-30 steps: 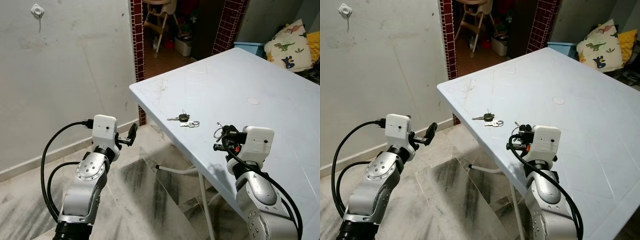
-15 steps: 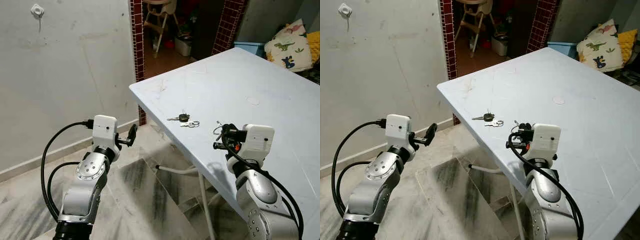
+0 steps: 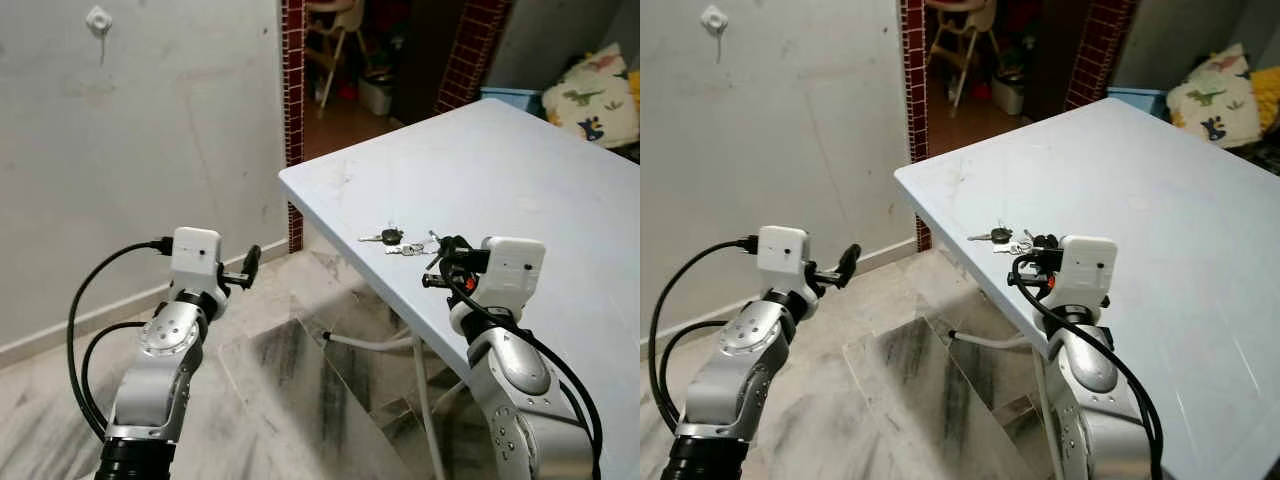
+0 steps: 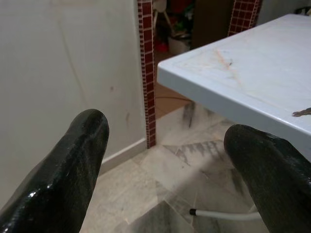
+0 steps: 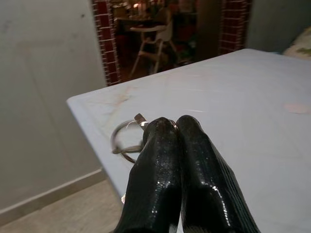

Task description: Hang keys on a hook

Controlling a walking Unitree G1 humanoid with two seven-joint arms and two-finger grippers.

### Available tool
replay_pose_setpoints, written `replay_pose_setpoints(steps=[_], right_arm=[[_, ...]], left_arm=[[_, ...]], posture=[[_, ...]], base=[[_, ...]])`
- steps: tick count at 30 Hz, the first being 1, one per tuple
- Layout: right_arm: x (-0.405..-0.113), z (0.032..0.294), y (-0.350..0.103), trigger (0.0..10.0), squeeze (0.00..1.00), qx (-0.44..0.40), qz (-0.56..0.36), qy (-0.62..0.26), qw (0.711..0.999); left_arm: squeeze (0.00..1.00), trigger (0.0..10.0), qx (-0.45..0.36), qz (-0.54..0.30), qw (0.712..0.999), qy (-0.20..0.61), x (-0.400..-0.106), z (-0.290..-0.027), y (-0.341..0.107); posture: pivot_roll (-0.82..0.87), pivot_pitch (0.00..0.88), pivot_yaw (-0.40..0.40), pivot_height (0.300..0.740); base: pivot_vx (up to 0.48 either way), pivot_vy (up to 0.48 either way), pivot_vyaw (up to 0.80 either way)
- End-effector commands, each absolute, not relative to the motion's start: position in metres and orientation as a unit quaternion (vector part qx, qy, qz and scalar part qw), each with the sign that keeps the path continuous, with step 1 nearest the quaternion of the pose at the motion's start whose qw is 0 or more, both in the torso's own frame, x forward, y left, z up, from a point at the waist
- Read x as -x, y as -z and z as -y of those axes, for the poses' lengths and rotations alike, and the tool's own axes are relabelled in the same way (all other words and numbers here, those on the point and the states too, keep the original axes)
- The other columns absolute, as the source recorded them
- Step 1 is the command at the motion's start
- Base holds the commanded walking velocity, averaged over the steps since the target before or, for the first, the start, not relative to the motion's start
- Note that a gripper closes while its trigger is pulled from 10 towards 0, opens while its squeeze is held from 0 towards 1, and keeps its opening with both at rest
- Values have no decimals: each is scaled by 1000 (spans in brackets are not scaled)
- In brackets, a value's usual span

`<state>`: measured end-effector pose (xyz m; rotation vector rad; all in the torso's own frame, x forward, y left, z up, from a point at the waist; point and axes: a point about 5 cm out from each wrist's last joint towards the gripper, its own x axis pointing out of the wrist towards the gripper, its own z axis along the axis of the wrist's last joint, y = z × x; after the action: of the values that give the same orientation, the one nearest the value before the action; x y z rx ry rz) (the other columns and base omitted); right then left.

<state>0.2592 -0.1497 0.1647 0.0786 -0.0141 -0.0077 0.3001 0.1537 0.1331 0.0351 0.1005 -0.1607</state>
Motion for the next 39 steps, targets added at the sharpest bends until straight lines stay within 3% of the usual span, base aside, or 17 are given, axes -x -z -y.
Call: replay_pose_setpoints(steps=[1, 22, 32, 39], right_arm=[[-260, 156, -163, 10000, 0, -36, 2, 19, 999], [-269, 157, -167, 10000, 0, -34, 12, 17, 999], [-271, 156, -169, 10000, 0, -24, 18, 11, 999], [-272, 154, -171, 10000, 0, -16, 23, 5, 1000]], left_arm=[[0, 10000, -14, -53, 994, 90, -301, -146, -133], [0, 10000, -15, -52, 995, 89, -306, -144, -133], [0, 10000, -15, -35, 993, 109, -305, -136, -136], [0, 10000, -10, -30, 991, 128, -305, -132, -137]], posture=[[55, 0, -5, 740], [68, 0, -10, 740], [62, 0, -12, 740], [62, 0, -12, 740]], base=[[0, 401, 0], [0, 438, 0], [0, 0, 0], [0, 0, 771]])
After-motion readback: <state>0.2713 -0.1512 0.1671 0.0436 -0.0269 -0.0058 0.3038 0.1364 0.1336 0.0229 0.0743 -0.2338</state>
